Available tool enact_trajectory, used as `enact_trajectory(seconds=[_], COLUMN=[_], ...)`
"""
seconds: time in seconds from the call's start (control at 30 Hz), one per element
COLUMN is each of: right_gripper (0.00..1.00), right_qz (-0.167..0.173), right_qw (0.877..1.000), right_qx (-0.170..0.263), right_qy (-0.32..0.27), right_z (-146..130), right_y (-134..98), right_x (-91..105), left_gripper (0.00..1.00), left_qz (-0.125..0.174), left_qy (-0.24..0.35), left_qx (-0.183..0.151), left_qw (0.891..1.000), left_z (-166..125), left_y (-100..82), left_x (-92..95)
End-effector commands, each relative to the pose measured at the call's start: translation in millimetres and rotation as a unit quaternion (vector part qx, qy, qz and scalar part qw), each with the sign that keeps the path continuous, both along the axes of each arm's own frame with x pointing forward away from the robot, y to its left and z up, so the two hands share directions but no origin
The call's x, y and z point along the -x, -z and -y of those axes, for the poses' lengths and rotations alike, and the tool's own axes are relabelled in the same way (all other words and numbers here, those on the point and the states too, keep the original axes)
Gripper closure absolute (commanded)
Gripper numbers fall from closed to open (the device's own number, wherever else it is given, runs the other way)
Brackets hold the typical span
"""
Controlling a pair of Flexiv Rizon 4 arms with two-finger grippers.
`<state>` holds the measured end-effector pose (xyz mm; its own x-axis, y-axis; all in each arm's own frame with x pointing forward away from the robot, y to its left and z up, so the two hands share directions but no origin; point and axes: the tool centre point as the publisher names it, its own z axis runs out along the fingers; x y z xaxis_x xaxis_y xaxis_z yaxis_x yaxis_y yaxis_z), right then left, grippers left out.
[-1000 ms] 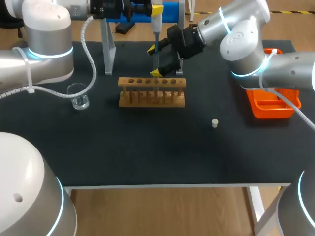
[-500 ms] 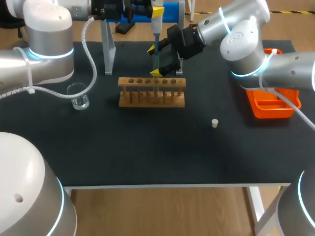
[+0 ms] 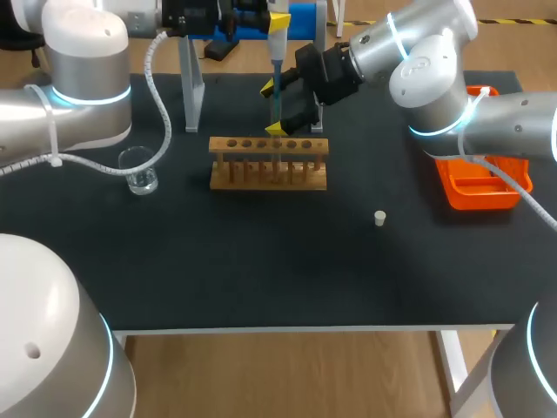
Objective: Invert the test tube, pick up the pipette, mount the tip to pipette, aspirate from beaker and dispense into the tube, eject the tip, return the pipette, and cap with the stopper.
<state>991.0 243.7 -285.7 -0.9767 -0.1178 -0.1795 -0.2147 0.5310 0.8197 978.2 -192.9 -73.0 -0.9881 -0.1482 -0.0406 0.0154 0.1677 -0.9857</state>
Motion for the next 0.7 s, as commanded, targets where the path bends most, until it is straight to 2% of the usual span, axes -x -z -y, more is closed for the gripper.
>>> enact_trajectory(seconds=[0.03, 0.7], right_gripper=[0.00, 0.00], right_qz=[0.000, 0.000], right_qw=[1.000, 1.000], right_qx=[0.001, 0.001], right_qy=[0.000, 0.000], right_z=[0.7, 0.7], right_y=[-0.7, -0.7], right_x=[0.1, 0.1], left_gripper=[1.00, 1.00], left_qz=[0.000, 0.010], left_qy=[0.001, -0.005], left_qx=[0.000, -0.005], left_qw=[1.000, 1.000], left_z=[2.2, 1.2], left_y=[2.6, 2.5], left_x=[-0.5, -0.8])
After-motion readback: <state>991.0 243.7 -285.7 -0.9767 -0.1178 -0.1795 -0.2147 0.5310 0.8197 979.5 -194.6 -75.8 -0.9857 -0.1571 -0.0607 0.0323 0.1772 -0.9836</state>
